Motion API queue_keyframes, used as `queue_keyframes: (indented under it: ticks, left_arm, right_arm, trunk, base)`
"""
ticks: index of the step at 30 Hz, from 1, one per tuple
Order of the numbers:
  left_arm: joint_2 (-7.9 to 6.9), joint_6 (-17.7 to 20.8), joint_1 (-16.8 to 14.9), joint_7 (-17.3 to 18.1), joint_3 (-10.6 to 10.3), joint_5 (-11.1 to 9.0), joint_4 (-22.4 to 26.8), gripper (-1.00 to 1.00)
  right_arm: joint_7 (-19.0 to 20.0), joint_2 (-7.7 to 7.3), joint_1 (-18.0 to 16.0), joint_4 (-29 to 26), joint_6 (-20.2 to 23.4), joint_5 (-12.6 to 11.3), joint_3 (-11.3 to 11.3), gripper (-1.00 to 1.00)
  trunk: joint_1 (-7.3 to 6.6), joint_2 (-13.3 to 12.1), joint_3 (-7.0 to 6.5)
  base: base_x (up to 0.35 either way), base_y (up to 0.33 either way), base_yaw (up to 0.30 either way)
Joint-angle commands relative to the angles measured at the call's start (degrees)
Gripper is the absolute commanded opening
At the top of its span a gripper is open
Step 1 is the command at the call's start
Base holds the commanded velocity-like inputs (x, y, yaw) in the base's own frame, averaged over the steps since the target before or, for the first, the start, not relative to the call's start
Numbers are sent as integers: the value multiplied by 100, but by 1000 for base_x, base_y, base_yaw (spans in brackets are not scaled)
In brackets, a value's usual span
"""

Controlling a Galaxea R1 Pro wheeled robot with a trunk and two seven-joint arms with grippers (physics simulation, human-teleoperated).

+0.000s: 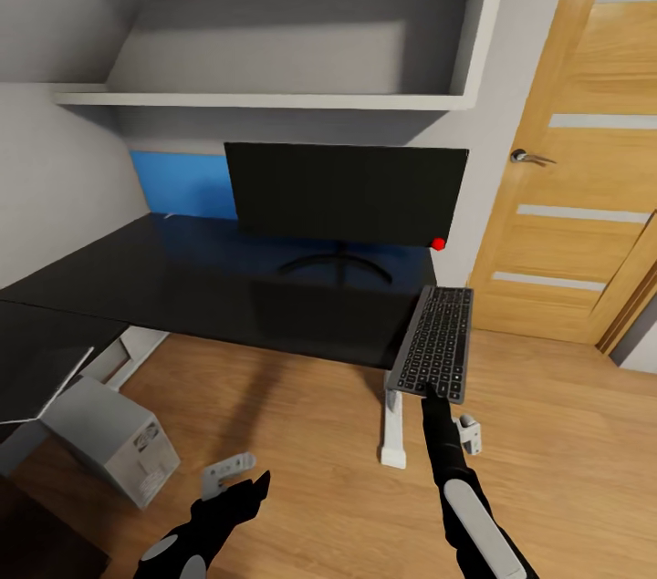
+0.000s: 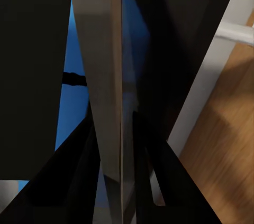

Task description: In the bedroom, organize the workspace by keeping the computer under the desk, ensuring the monitor is on the desk, placing the keyboard on the desk next to the monitor, placing the mouse on the desk next to the keyboard, moving the folder from the swivel chair onto the desk next to the mouse, stacking the notebook on top of the folder with the pen on top of the notebook, and positioning the swivel chair next to the desk.

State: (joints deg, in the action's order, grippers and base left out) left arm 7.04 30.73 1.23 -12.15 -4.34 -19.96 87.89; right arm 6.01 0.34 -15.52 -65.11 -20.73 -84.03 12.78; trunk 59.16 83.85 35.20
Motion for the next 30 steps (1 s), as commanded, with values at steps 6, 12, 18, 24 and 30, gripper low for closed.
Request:
queue_keyframes:
  ticks: [6, 12, 18, 24, 30]
  left_arm:
    - [-1, 28, 0, -51, -6, -61, 4, 100]
    - [-1, 23, 0, -51, -6, -61, -7, 100]
    - [-1, 28, 0, -51, -6, -61, -12, 100]
    - [-1, 29, 0, -51, -6, -61, -17, 100]
    - [-1, 29, 0, -51, -6, -61, -17, 100]
  right_arm:
    - [42, 7, -4, 7, -42, -114, 2, -100]
    - [41, 3, -4, 7, -45, -114, -10, -100]
    - [48, -9, -4, 7, -45, -231, -18, -100]
    - [43, -24, -4, 7, -45, -228, -14, -100]
    - [32, -20, -4, 7, -45, -220, -1, 100]
  trunk:
    - [1, 2, 4]
    - [1, 2, 4]
    - [1, 2, 4]
    - [1, 2, 4]
    - [1, 2, 4]
  base:
    - [18, 39, 0]
    - [108, 3, 0]
    - [67, 0, 0]
    - [4, 0, 0]
    - [0, 0, 0]
